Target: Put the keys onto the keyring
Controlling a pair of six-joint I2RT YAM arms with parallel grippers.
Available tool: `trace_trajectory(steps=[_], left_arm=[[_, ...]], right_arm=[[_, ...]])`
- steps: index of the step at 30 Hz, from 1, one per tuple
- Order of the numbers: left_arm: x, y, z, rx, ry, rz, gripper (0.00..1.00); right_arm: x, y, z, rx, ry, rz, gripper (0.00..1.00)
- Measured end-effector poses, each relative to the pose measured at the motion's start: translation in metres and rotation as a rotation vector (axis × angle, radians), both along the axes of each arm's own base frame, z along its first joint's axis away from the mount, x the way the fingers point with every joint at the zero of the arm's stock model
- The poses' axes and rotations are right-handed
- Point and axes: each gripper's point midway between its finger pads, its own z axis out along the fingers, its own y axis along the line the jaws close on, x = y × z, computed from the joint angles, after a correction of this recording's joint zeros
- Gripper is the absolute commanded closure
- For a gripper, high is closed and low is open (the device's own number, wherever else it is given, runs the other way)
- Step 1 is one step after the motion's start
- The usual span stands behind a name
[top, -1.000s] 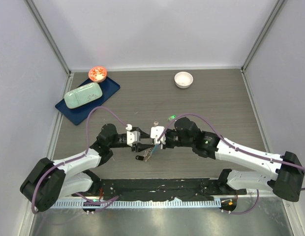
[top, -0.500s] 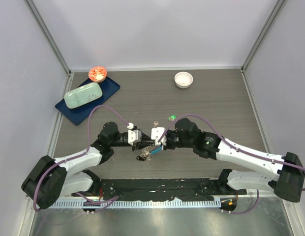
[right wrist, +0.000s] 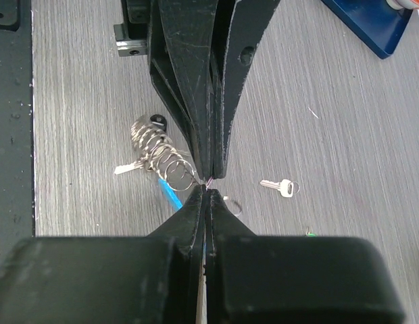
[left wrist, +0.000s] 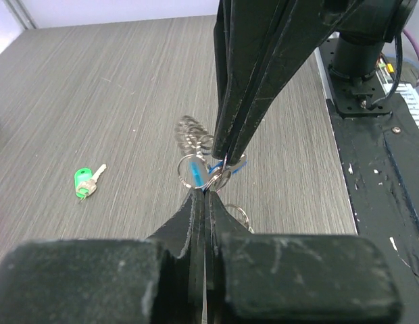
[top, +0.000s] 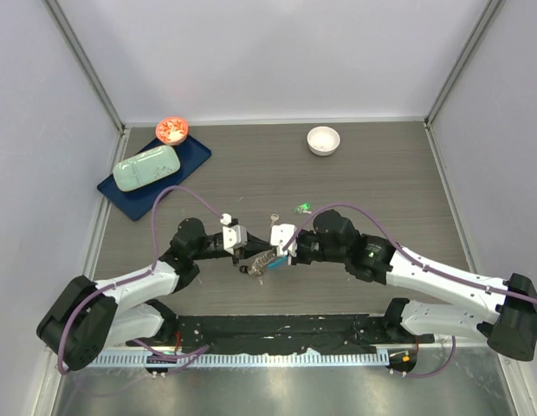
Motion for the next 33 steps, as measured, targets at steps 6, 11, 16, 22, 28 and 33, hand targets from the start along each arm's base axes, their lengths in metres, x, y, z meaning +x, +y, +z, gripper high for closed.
trace_trajectory(steps=[6, 11, 16, 22, 28, 33], left_arm=[[0.006, 0.005, 0.005, -0.044, 0.055, 0.087, 1.0], [0.012, 0.011, 0.014, -0.11, 0.102, 0.172, 1.0], [0.016, 0.019, 0.023, -0.184, 0.148, 0.245, 1.0], [0.014, 0.02, 0.036, -0.232, 0.14, 0.247, 0.83], [0.005, 0.014, 0.022, -0.18, 0.132, 0.172, 0.71], [-0.007, 0.008, 0.001, -0.108, 0.121, 0.069, 0.6]], right_arm=[[0.001, -0.003, 0.001, 0.004, -0.004, -0.018, 0.99], [0.001, -0.006, 0.0, 0.007, 0.0, -0.032, 0.99], [0.001, -0.007, -0.005, -0.002, 0.009, -0.039, 0.99], [0.0, -0.008, -0.01, -0.006, 0.017, -0.042, 0.99], [0.0, -0.008, -0.01, -0.002, 0.017, -0.041, 0.99], [-0.001, -0.007, -0.01, 0.0, 0.021, -0.033, 0.99]])
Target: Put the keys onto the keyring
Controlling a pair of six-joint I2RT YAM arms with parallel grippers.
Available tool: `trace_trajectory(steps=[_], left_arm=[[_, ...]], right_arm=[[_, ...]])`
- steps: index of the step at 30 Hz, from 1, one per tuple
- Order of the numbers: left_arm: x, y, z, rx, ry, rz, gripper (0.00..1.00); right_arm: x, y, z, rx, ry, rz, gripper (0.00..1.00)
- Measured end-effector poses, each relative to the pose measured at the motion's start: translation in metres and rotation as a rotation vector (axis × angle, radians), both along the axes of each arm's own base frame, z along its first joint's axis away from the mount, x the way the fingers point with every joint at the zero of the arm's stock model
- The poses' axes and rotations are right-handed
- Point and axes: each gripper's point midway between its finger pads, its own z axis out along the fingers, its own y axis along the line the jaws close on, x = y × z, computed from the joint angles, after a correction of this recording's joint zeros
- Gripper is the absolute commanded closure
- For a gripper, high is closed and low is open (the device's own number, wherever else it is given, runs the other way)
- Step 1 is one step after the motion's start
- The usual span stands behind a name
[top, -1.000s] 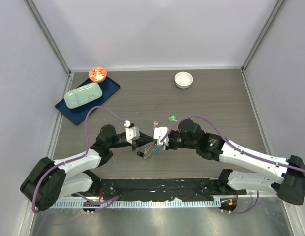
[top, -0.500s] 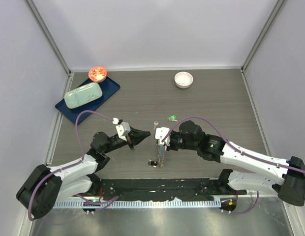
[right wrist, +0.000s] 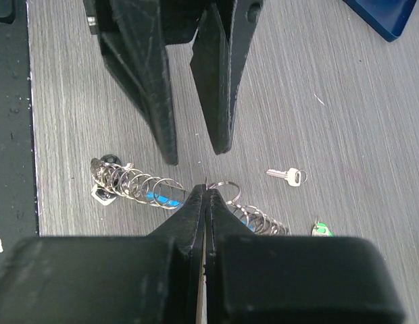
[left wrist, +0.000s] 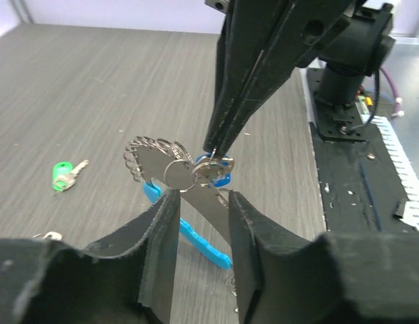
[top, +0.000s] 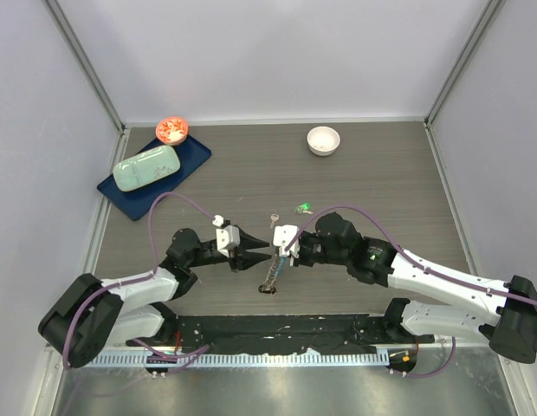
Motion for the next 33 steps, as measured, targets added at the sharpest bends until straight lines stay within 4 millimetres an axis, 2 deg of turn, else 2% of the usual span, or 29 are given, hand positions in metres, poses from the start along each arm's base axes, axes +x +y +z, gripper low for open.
trace_trajectory(steps=[3, 10, 17, 28, 33], left_arm=[[-0.003, -0.004, -0.004, 0.021, -0.017, -0.051, 0.59], [0.0, -0.015, 0.002, 0.043, -0.089, -0.127, 0.59], [0.001, -0.023, -0.009, 0.102, -0.094, -0.21, 0.6], [-0.007, -0.024, -0.019, 0.135, -0.072, -0.283, 0.75], [-0.007, -0.024, -0.019, 0.142, -0.076, -0.283, 0.86]], right_arm=[[-0.001, 0.001, 0.0, 0.002, 0.003, 0.008, 0.99], [-0.004, 0.001, -0.001, 0.0, 0.012, 0.022, 0.99], [-0.006, 0.002, 0.0, 0.006, 0.015, 0.032, 0.99], [-0.007, 0.001, -0.002, -0.001, 0.019, 0.031, 0.99], [-0.007, 0.0, -0.003, -0.006, 0.022, 0.03, 0.99]])
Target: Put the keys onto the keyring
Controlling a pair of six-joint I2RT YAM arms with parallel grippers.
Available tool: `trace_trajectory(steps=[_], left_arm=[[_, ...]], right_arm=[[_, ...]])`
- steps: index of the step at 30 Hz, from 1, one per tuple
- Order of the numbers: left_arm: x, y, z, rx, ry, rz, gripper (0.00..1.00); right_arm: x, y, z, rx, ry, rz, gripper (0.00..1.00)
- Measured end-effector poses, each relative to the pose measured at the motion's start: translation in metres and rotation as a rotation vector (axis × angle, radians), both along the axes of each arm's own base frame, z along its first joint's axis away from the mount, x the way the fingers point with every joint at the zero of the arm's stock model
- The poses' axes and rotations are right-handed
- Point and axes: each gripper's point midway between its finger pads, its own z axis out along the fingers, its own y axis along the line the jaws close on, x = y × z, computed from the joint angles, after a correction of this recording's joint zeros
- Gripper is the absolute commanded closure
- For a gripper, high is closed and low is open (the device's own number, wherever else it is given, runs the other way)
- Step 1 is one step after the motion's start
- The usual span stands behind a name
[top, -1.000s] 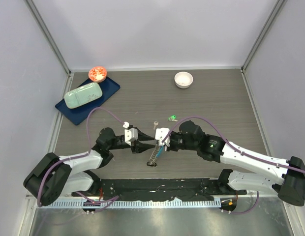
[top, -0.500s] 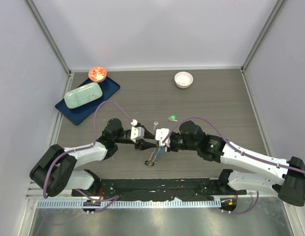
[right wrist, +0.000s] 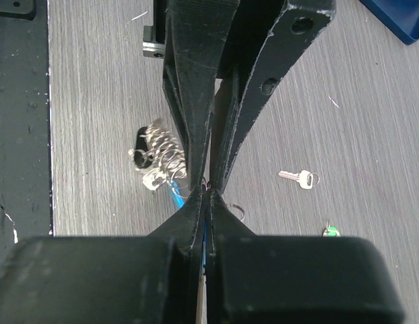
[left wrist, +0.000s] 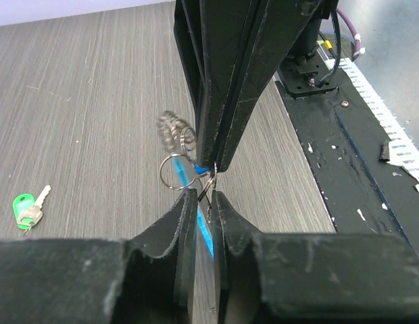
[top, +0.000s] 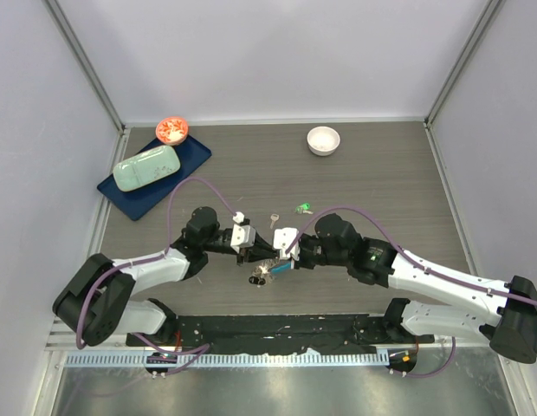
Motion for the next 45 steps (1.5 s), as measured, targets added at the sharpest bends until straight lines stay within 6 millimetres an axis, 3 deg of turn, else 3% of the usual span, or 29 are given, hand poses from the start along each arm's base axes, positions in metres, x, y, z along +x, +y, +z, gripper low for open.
trace_trajectory(steps=[4, 16, 27, 35, 39, 45], left_arm=[[0.0, 0.001, 0.0, 0.002, -0.008, 0.003, 1.0], [0.005, 0.004, 0.01, -0.016, -0.012, 0.053, 1.0], [0.012, 0.015, 0.02, -0.101, 0.109, 0.233, 1.0], [0.021, 0.026, 0.051, -0.213, 0.178, 0.362, 1.0], [0.021, 0.028, 0.059, -0.233, 0.17, 0.368, 0.86], [0.02, 0.026, 0.041, -0.181, 0.133, 0.343, 0.64]], right_arm=[[-0.001, -0.001, -0.002, -0.007, 0.005, 0.001, 0.99], [0.0, -0.007, 0.006, 0.002, -0.014, -0.021, 0.99], [0.003, -0.01, 0.006, -0.005, -0.026, -0.044, 0.99], [0.004, -0.013, 0.001, -0.018, -0.014, -0.064, 0.99], [0.004, -0.012, 0.001, -0.01, -0.015, -0.064, 0.99], [0.004, -0.012, 0.001, -0.008, -0.015, -0.061, 0.99]])
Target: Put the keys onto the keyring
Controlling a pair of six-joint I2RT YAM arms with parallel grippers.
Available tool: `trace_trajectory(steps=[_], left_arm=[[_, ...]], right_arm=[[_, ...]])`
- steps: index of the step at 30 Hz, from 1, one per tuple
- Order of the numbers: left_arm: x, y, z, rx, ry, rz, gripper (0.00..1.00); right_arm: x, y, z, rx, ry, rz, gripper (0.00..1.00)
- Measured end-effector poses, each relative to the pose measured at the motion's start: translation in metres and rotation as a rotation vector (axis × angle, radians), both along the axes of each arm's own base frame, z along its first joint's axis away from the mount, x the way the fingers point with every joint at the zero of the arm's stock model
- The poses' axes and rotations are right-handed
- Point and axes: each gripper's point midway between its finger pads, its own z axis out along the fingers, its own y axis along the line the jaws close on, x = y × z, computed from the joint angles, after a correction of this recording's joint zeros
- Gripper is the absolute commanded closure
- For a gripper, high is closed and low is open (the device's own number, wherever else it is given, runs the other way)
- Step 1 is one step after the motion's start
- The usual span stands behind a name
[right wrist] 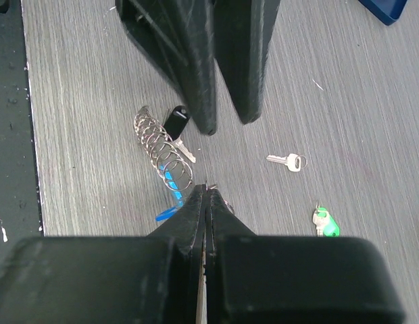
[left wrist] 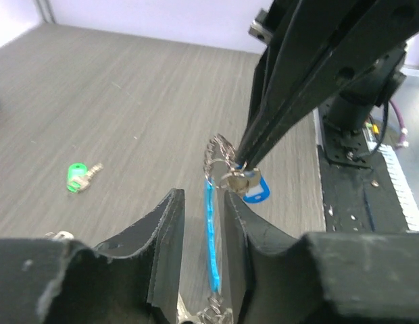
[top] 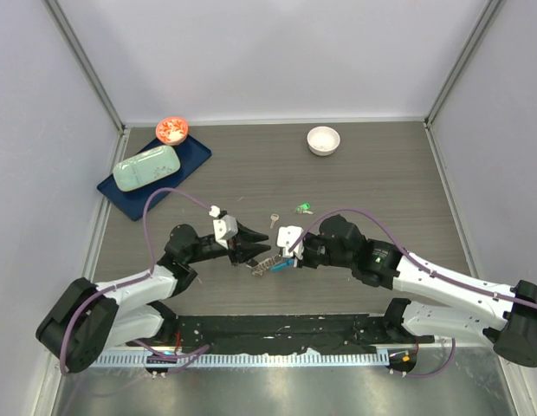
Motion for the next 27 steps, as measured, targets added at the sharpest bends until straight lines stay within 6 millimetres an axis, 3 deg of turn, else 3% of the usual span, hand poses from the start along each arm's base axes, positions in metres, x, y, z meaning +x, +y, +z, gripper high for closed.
trace_trajectory(steps=[6, 12, 18, 27], left_arm=[[-0.008, -0.007, -0.023, 0.069, -0.015, -0.102, 0.56], [-0.014, -0.016, -0.02, 0.098, -0.117, -0.229, 0.54], [-0.013, -0.026, -0.012, 0.141, -0.189, -0.34, 0.63], [-0.017, -0.027, -0.031, 0.219, -0.143, -0.444, 0.71]], right_arm=[[-0.003, 0.002, 0.0, 0.004, 0.007, 0.017, 0.99], [-0.007, 0.003, 0.0, 0.002, 0.016, 0.04, 0.99], [-0.007, 0.005, 0.003, -0.001, 0.016, 0.052, 0.99], [-0.009, 0.007, 0.005, -0.002, 0.013, 0.07, 0.99]])
